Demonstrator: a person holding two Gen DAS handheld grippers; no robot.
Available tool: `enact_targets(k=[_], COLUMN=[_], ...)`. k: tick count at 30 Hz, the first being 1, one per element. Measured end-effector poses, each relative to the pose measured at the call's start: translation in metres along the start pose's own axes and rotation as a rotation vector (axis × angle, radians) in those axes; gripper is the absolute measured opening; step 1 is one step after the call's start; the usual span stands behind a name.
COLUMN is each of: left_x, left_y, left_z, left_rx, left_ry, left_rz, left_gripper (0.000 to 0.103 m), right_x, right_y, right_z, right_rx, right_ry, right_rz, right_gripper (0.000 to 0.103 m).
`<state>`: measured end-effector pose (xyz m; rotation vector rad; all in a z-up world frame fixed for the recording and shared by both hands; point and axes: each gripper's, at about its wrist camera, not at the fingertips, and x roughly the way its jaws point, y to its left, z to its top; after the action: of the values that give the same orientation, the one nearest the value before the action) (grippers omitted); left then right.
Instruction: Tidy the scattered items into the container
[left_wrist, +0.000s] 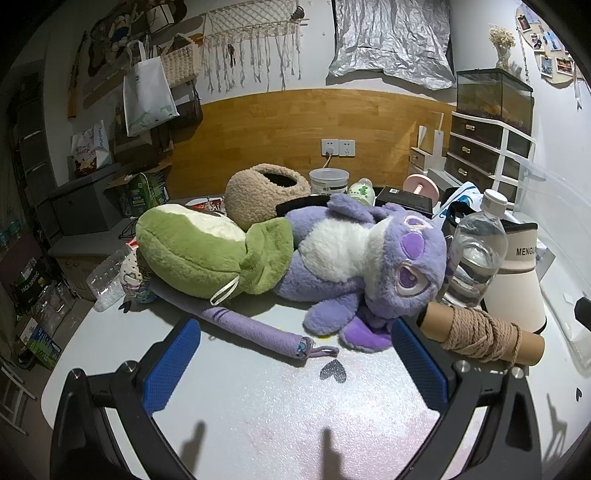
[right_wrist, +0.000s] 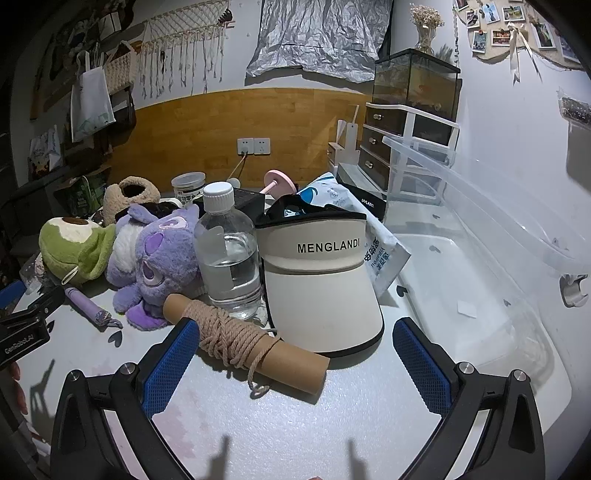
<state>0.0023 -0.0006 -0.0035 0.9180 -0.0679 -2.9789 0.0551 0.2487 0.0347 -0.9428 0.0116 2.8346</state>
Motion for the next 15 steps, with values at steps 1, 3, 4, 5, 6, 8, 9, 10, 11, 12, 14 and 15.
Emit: enact_targets(k=[1,3,4,5,6,8,9,10,11,12,14,15], left_x=[0.0,0.0,0.001,0.001,0.001,0.002,0.003,0.003,0.004,0.004,0.005,0.005], left_y=[0.0,0.0,0.0,0.0,0.0,0.0,0.0,0.0,0.0,0.0,-0.001,-0.002], left_z=[0.0,-0.001,-0.001,-0.001,-0.001,-0.002,-0.002,-0.003,-0.003,-0.004,-0.005,-0.006], left_rx=[0.0,-0.001,0.0,0.001,0.001,0.001,0.001,0.001,0.002,0.004,0.008,0.009], left_ry=[0.001,0.002,0.001,0.002,0.005,0.008,0.01,0.011,0.011,0.009,0.007,0.006], left_rz=[0.0,0.003,0.005,0.007,0.007,0.005,0.005,0.005,0.005,0.005,0.005,0.008], left_gripper=[0.103,0.103,0.103,0.103,0.103,0.103,0.103,0.103,0.103,0.103,0.103,0.103], right_x=[0.0,0.001,0.001,0.001,0.002,0.002,0.003,0.003,0.003,0.003,0.003,0.004], right_y=[0.0,0.0,0.0,0.0,0.0,0.0,-0.001,-0.001,-0.001,-0.002,-0.002,-0.003], right_z=[0.0,0.0,0.0,0.0,0.0,-0.001,-0.001,-0.002,-0.003,-0.005,-0.009,-0.012], right_rx=[0.0,0.0,0.001,0.001,0.002,0.003,0.004,0.006,0.009,0.013,0.015,0.016], right_ry=[0.001,0.003,0.004,0.005,0.006,0.008,0.008,0.008,0.005,-0.007,-0.037,-0.047], right_rz=[0.0,0.0,0.0,0.0,0.0,0.001,0.002,0.005,0.009,0.014,0.025,0.036], right_gripper=[0.103,0.103,0.103,0.103,0.103,0.103,0.103,0.103,0.103,0.103,0.103,0.103])
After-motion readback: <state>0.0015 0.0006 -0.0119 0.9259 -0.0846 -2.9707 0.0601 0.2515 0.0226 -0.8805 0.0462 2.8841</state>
